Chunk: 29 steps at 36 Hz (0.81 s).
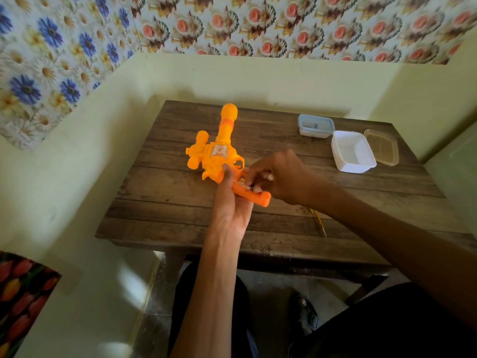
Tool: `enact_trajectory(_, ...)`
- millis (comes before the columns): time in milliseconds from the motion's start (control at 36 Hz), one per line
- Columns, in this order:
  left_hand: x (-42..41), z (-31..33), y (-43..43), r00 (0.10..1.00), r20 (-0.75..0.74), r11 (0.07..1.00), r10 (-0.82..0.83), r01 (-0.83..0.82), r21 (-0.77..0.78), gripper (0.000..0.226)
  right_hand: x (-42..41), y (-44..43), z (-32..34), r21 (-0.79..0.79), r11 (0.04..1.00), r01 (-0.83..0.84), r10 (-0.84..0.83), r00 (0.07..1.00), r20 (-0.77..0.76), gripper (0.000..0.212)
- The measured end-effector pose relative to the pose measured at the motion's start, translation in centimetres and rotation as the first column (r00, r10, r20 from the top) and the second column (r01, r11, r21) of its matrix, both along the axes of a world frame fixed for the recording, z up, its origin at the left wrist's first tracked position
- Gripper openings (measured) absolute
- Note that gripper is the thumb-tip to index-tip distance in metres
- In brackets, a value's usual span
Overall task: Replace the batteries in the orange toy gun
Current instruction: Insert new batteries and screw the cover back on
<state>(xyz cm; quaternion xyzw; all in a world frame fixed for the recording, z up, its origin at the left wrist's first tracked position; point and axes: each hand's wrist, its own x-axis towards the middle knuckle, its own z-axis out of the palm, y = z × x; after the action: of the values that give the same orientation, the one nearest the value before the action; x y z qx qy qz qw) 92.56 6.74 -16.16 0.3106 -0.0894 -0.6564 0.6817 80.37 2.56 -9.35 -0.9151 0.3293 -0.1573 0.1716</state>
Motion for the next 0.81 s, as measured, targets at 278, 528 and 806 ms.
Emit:
enact_trajectory(278, -0.2, -0.2, -0.1, 0.999, -0.028, 0.999, 0.021, -0.023, -0.047, 0.049, 2.7, -1.1, 0.1, 0.007, 0.962, 0.272, -0.271, 0.954, 0.130, 0.010)
enact_trajectory(528, -0.1, -0.2, -0.1, 0.998, -0.001, 0.998, 0.055, -0.055, -0.028, 0.049, -0.1, -0.1, 2.6, 0.848, 0.527, -0.055, -0.509, 0.779, 0.367, 0.020)
enact_trajectory(806, -0.2, -1.2, -0.6, 0.999, 0.046, 0.999, 0.028, -0.028, -0.017, 0.058, -1.1, -0.3, 1.2, 0.634, 0.729, 0.256, -0.428, 0.894, 0.131, 0.016)
